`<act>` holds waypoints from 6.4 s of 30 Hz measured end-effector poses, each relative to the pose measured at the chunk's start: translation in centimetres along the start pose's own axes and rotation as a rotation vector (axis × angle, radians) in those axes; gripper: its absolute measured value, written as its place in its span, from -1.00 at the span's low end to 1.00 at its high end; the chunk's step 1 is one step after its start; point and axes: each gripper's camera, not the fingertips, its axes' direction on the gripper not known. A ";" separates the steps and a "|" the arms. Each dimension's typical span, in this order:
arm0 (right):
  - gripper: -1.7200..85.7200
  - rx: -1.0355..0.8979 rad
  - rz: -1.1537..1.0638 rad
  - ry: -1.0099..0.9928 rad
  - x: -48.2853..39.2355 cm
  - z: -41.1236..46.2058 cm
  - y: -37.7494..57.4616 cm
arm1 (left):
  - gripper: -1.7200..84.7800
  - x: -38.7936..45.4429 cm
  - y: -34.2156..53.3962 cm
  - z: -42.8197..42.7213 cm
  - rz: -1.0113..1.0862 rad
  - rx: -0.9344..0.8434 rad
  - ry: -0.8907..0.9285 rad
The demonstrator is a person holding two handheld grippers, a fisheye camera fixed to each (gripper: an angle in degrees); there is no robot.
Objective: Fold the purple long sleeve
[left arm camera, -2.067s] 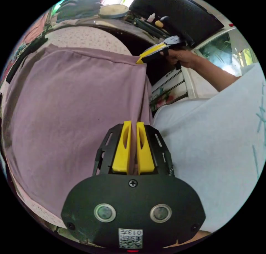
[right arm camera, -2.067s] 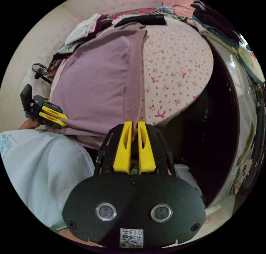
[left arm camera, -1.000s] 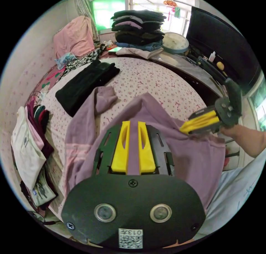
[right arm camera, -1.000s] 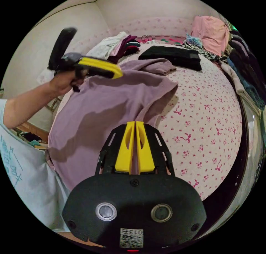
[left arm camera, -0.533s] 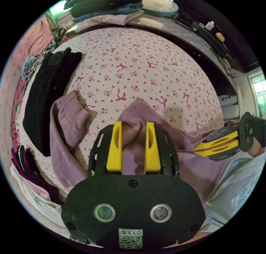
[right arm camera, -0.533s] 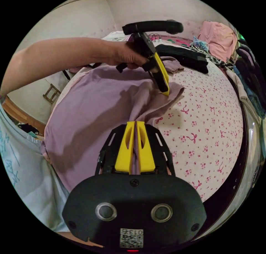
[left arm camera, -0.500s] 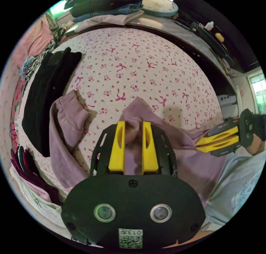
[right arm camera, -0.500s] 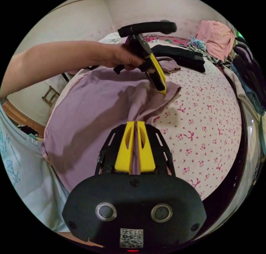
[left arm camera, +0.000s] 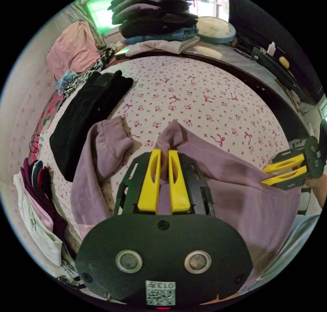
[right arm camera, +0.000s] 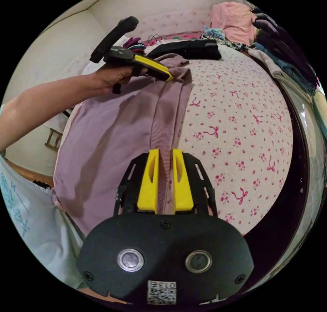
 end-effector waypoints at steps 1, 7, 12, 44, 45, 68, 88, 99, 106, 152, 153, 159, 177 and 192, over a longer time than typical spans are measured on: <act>-0.86 -0.013 0.004 -0.001 0.0 0.0 -0.2 | -0.86 0.1 0.0 -0.1 -0.001 -0.009 -0.009; -0.89 0.001 0.000 0.102 -2.0 -0.7 -1.4 | -0.70 -3.3 2.8 -6.1 -0.084 0.091 -0.005; -0.84 0.000 0.101 0.037 -1.5 -0.9 -2.5 | -0.68 -6.0 12.6 -11.7 -0.235 0.131 -0.042; -0.95 -0.120 -0.213 0.164 -14.6 3.7 -24.0 | -0.85 -13.4 46.5 -19.6 -0.746 0.022 0.036; -0.94 -0.086 -0.182 0.148 -14.2 2.6 -24.9 | -0.85 -13.7 47.2 -20.2 -0.765 0.028 0.011; -0.92 -0.048 -0.752 0.266 -32.4 11.8 -51.4 | -0.93 -22.9 38.1 -21.6 -0.502 0.026 -0.252; -0.95 0.134 -0.586 -0.126 -31.5 4.3 -49.4 | -0.93 -14.0 40.7 -26.2 -0.594 0.191 -0.252; -0.96 -0.103 -0.486 0.035 -33.0 11.8 -41.9 | -0.97 -11.5 36.6 -22.1 -0.568 -0.032 -0.225; -0.96 0.049 -0.307 0.184 -23.7 2.0 -33.1 | -0.97 -7.6 44.2 -26.0 -0.629 -0.055 -0.288; -0.96 -0.130 -0.241 0.172 -20.5 -5.9 16.7 | -0.97 20.2 47.3 -31.5 -0.121 -0.133 0.066; -0.96 -0.147 -0.229 0.198 -20.5 -6.2 16.9 | -0.97 20.0 47.6 -31.8 -0.134 -0.152 0.074; -0.95 -0.037 -0.227 0.198 -20.8 -9.4 19.4 | -0.94 16.5 53.0 -36.2 -0.457 -0.157 -0.097; -0.73 0.039 0.265 0.031 -9.5 -12.4 30.0 | -0.69 14.8 68.0 -38.1 -1.164 0.086 0.383; -0.90 -0.058 0.168 0.147 -9.4 -12.0 28.3 | -0.94 16.5 70.3 -40.3 -1.026 0.061 0.444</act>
